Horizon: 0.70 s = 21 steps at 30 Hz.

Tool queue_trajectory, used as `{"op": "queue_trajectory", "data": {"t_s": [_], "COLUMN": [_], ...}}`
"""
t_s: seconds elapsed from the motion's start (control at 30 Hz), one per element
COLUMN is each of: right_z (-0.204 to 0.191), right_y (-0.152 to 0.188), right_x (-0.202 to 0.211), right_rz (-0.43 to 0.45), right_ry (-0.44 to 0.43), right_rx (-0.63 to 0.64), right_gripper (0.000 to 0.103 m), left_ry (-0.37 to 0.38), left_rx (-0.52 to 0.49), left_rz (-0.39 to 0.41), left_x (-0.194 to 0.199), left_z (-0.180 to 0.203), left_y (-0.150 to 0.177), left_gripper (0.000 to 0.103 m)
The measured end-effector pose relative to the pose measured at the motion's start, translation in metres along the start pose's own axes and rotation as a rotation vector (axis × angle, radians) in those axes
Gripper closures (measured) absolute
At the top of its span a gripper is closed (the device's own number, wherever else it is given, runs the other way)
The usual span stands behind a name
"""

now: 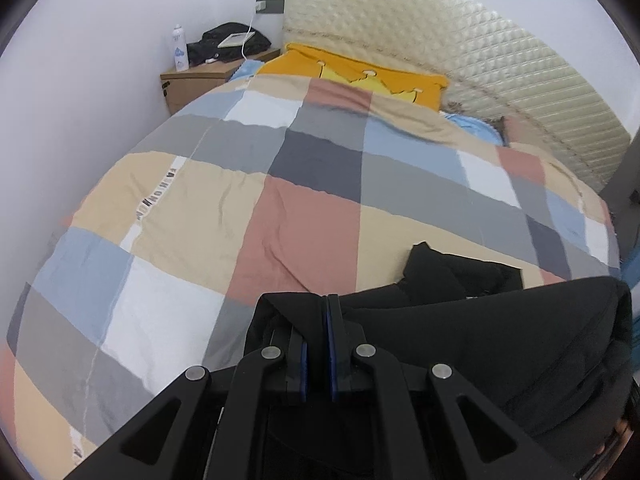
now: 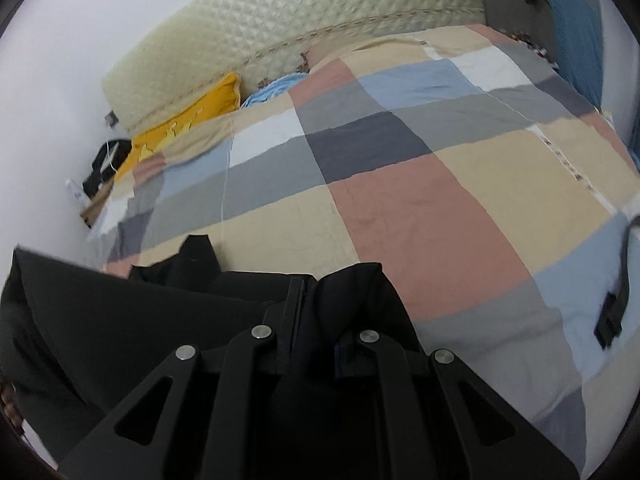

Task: Fold large clothes

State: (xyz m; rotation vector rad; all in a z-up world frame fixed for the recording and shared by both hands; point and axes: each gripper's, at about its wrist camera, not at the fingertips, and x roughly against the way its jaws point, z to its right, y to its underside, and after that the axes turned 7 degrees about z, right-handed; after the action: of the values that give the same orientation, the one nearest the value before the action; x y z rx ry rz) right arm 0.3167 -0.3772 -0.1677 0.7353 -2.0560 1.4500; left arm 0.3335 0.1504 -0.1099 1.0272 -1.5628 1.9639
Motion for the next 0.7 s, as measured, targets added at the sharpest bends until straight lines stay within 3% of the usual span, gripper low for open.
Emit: {"op": "queue_trajectory", "data": {"t_s": [0.1, 0.3, 0.5, 0.7], "right_z": [-0.001, -0.004, -0.008, 0.006], "right_y": [0.005, 0.015, 0.019, 0.027], "right_x": [-0.016, -0.025, -0.017, 0.003], "right_rz": [-0.014, -0.021, -0.005, 0.006], "right_ry": [-0.001, -0.012, -0.018, -0.072], "right_rx": [0.011, 0.009, 0.034, -0.082], "right_gripper": [0.093, 0.092, 0.089, 0.083], "left_ry": [-0.012, -0.015, 0.14, 0.227], "left_rx": [0.005, -0.024, 0.063, 0.064], "left_rz": [-0.02, 0.037, 0.007, 0.036], "left_x": [-0.026, -0.043, -0.046, -0.021], "left_z": [0.006, 0.014, -0.012, -0.031], "left_y": [0.004, 0.024, 0.029, 0.041], "left_gripper": [0.095, 0.095, 0.094, 0.092]}}
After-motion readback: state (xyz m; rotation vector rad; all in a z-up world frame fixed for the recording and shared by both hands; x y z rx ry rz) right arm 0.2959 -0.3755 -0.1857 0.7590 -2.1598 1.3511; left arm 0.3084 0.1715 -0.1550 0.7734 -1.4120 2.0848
